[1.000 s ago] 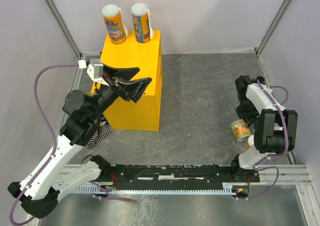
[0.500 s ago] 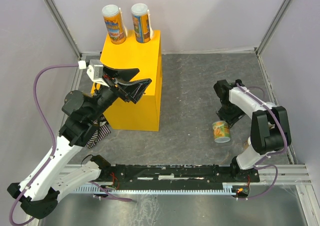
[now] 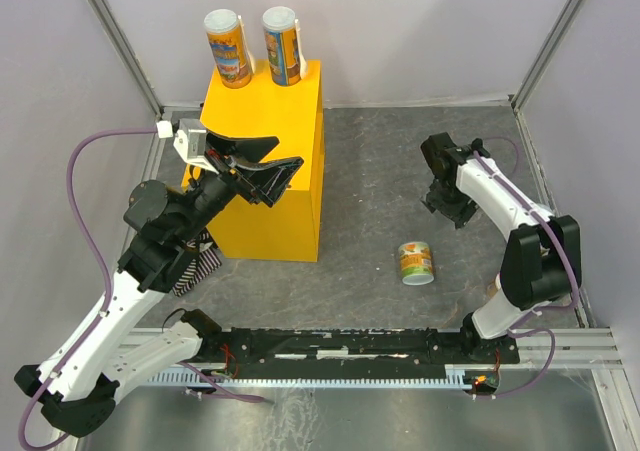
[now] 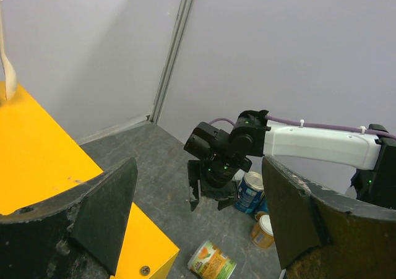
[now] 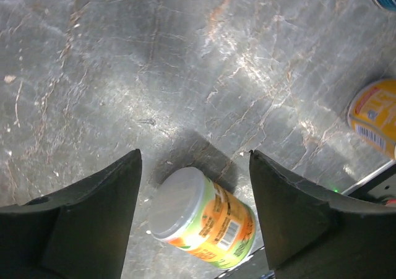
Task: Place and organize the canned foods onto the counter
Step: Move the canned food to the center of the board, then pick up the canned food from the center of the board, then place the canned food on the counter.
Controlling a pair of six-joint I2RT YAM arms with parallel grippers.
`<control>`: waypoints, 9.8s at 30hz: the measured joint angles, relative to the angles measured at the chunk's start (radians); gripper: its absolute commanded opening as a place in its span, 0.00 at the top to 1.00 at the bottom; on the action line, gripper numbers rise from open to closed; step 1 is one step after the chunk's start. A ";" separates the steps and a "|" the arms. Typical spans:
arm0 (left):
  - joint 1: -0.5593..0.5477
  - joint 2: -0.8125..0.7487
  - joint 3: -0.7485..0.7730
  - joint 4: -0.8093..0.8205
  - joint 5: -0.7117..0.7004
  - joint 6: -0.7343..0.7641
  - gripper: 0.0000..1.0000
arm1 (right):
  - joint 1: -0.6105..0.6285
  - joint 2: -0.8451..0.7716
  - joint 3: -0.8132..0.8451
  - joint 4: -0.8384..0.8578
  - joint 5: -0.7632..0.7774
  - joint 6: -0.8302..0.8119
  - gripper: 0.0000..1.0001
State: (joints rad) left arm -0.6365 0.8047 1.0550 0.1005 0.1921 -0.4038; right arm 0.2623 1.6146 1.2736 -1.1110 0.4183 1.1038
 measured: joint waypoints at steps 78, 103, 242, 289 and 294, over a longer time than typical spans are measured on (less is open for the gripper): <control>0.000 -0.005 0.035 -0.085 -0.006 -0.029 0.12 | 0.364 -0.168 -0.144 0.257 -0.117 -0.457 0.99; 0.000 0.002 0.053 -0.099 -0.115 -0.044 0.12 | 0.459 -0.233 0.507 0.337 -0.063 -0.666 0.99; 0.004 0.329 0.145 -0.144 -0.694 0.276 0.01 | 0.750 -0.452 0.291 0.885 0.006 -0.802 0.05; 0.013 0.193 0.099 -0.262 -0.804 0.298 0.25 | 0.750 -0.474 0.233 0.864 0.058 -0.801 0.05; 0.013 0.142 0.072 -0.282 -0.761 0.296 0.22 | 0.750 -0.463 0.233 0.850 0.077 -0.794 0.05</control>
State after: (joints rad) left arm -0.6231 0.9470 1.1275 -0.1814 -0.5690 -0.1081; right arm 1.0126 1.1515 1.5070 -0.2607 0.4953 0.3099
